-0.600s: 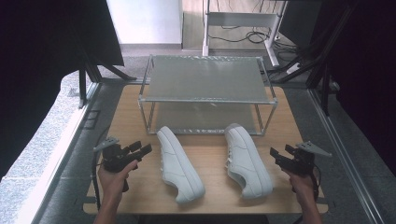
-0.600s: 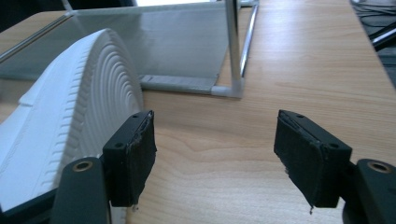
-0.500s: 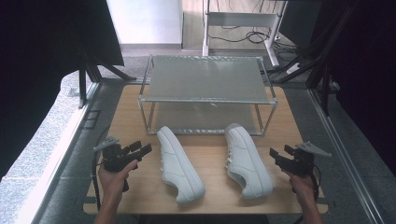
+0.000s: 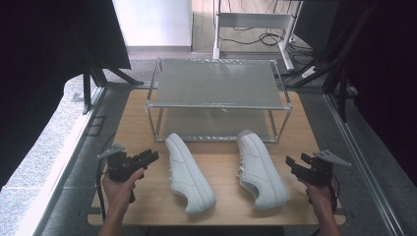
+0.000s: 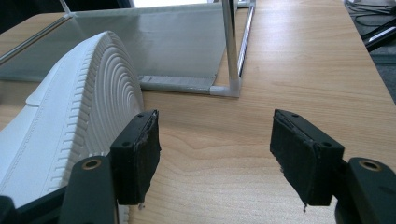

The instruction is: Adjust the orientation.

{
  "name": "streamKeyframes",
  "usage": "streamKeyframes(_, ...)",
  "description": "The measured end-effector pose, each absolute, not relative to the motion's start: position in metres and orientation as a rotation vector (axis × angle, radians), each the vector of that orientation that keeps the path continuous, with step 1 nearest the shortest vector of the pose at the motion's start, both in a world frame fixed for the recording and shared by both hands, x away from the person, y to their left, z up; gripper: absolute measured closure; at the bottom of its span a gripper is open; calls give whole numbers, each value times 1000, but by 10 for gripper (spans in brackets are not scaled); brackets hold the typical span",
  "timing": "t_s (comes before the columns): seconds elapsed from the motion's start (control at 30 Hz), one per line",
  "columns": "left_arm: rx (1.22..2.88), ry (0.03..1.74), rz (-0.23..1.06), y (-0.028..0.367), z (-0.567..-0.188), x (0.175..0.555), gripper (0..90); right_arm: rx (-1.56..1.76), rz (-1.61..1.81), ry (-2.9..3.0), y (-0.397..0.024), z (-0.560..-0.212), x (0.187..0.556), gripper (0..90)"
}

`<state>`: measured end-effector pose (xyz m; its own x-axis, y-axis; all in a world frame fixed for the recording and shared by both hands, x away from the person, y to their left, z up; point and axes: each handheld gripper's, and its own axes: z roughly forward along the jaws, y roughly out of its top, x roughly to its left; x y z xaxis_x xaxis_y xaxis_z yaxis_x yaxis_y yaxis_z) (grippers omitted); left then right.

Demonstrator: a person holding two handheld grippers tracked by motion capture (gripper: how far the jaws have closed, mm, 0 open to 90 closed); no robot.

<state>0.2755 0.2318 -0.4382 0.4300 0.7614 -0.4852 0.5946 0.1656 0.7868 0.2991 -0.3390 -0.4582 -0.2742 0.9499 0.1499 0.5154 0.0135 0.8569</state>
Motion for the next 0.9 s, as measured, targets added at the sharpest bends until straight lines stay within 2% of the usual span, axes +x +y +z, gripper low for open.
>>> streamKeyframes(0.13,1524,1262,176,231,-439,277,755,1518,1178,1823,-341,-462,301,336)
streamKeyframes(0.17,1524,1272,178,231,-439,277,755,1518,1178,1823,-341,-462,301,336)
streamKeyframes(0.23,1522,1274,180,231,-440,277,835,1498,1211,1776,-343,-459,299,352)
streamKeyframes(0.3,1519,1278,181,231,-441,276,867,1485,1215,1765,-343,-457,299,352)
streamKeyframes(0.4,1525,1273,182,230,-440,275,893,1470,1201,1758,-342,-456,298,350)
streamKeyframes(0.9,1582,1251,127,217,-447,276,899,1462,1185,1797,-335,-457,299,350)
